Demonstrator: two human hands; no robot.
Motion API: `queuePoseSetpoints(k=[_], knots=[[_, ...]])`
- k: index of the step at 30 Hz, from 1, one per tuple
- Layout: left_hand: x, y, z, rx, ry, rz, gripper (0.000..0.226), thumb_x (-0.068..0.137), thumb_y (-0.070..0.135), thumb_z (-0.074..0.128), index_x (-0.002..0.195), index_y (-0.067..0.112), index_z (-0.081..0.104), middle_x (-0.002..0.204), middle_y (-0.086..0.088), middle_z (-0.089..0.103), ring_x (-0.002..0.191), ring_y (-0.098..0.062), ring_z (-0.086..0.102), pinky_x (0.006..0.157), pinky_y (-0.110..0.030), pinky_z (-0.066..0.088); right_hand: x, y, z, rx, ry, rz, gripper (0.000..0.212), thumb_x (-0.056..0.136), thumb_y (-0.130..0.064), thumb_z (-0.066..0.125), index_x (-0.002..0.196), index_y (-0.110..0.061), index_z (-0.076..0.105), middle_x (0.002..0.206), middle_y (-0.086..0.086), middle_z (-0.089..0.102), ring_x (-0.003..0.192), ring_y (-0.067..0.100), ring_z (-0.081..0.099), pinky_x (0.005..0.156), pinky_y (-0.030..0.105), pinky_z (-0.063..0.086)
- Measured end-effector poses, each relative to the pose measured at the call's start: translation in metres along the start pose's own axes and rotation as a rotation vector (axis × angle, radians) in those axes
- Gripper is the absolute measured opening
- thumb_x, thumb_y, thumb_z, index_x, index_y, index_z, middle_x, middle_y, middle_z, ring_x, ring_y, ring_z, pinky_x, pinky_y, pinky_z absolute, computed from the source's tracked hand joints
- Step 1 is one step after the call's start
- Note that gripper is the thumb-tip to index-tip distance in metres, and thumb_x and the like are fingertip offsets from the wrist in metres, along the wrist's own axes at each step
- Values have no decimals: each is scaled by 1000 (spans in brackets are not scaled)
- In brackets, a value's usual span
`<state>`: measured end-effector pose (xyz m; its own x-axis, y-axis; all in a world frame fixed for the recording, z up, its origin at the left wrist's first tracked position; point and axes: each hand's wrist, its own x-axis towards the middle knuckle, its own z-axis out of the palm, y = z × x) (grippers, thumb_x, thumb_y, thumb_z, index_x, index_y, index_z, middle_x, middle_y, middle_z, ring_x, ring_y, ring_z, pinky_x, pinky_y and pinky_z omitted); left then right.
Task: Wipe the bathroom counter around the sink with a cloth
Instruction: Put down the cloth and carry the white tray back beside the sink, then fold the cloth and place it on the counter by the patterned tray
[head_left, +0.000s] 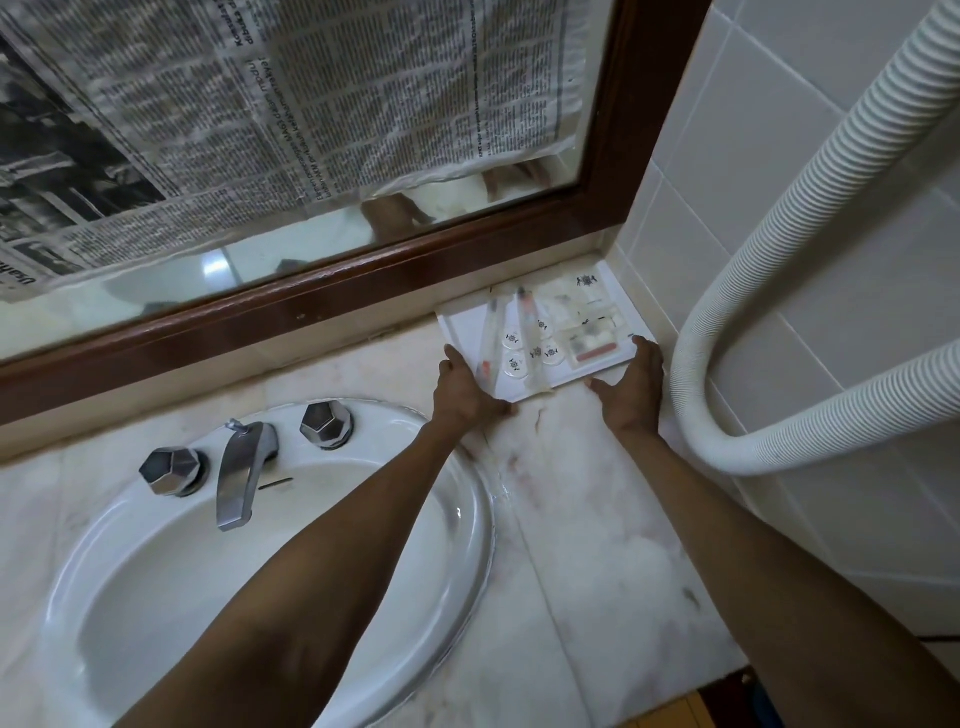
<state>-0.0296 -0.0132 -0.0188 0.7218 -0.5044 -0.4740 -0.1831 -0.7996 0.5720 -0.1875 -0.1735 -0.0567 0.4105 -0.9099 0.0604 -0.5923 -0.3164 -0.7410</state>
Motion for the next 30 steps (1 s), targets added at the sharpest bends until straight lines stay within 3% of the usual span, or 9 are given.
queuePoseSetpoints(k=[3,5,7,10,14,20,25,30], knots=[[-3,2,-8,33,-42,3,141,67,40,94,159,-1,-5,156,-21,31,144,-33,36,112,-37,35,-7,-7,-1,-12,-49,-10,84,68,-5,84,138,-3,39,143,18,41,134,33,38,111,41,33],[-6,1,-20,67,-64,14,130,66,41,94,157,-1,11,149,-22,39,138,-34,42,108,-39,39,-14,-18,-2,-24,-73,-63,83,69,-5,83,139,-6,40,145,16,40,135,32,38,110,41,34],[-13,-6,-37,118,-45,60,106,69,41,92,149,2,34,140,-20,51,129,-33,51,101,-38,45,-24,-35,-5,13,-79,-136,77,71,-4,82,137,-8,43,142,13,43,130,29,43,107,36,36],[-33,-27,-69,143,2,161,69,85,37,80,142,9,54,129,-12,66,123,-30,59,99,-35,46,-44,-74,-8,107,-96,-189,57,78,-4,77,127,-13,50,132,7,51,112,22,56,95,25,41],[-74,-68,-122,85,107,244,34,92,36,70,121,18,70,104,0,76,102,-23,69,90,-33,53,-78,-138,10,186,-216,-251,31,90,-14,67,118,-15,56,121,0,60,92,14,64,82,33,53],[-142,-165,-210,-4,317,209,26,91,38,63,113,27,73,88,12,73,91,-16,69,87,-33,54,-154,-246,73,253,-334,-388,18,94,-20,59,111,-13,59,109,-1,66,82,15,63,72,28,52],[-198,-280,-275,-56,437,134,23,90,36,60,106,26,74,89,12,74,91,-16,70,84,-37,57,-247,-321,140,264,-439,-475,17,94,-16,59,110,-12,60,102,-2,64,78,15,61,63,5,39],[-239,-391,-329,-56,510,-9,25,93,36,62,116,29,70,85,19,66,92,-13,65,82,-33,51,-345,-377,210,263,-567,-519,18,94,-22,57,111,-18,61,97,-8,65,80,13,64,70,26,48]])
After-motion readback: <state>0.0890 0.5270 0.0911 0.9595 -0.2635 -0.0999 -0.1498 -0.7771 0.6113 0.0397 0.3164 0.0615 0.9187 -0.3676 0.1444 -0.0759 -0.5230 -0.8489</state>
